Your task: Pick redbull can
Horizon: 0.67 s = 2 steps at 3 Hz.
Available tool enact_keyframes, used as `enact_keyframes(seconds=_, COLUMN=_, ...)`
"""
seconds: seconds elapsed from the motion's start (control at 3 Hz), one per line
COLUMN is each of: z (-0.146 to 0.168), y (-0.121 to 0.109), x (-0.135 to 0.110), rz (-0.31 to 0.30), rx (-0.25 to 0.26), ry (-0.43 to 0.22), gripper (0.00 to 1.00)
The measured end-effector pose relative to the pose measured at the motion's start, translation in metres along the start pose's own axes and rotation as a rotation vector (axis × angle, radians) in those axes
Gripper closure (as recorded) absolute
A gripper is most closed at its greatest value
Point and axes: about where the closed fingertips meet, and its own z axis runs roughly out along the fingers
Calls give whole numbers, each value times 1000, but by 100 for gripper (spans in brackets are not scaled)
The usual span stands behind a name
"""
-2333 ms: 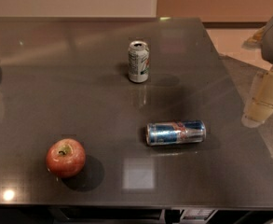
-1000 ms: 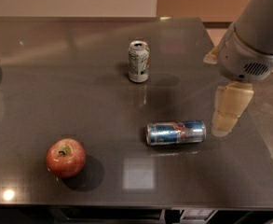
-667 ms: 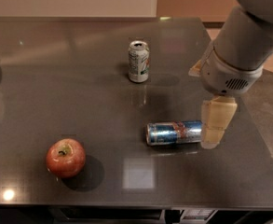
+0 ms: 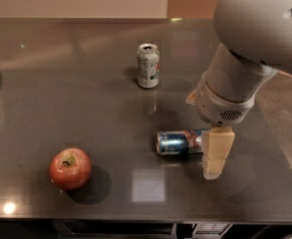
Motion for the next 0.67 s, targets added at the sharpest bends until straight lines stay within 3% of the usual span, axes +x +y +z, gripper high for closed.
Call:
enact_keyframes(seconds=0.33, z=16, y=2, x=-7, rz=-10, rx=-24, ry=-3, gripper=0)
enact_keyframes(seconds=0.67, z=25, y=3, x=-11, rz=-12, rx=-43, ry=5, gripper=17)
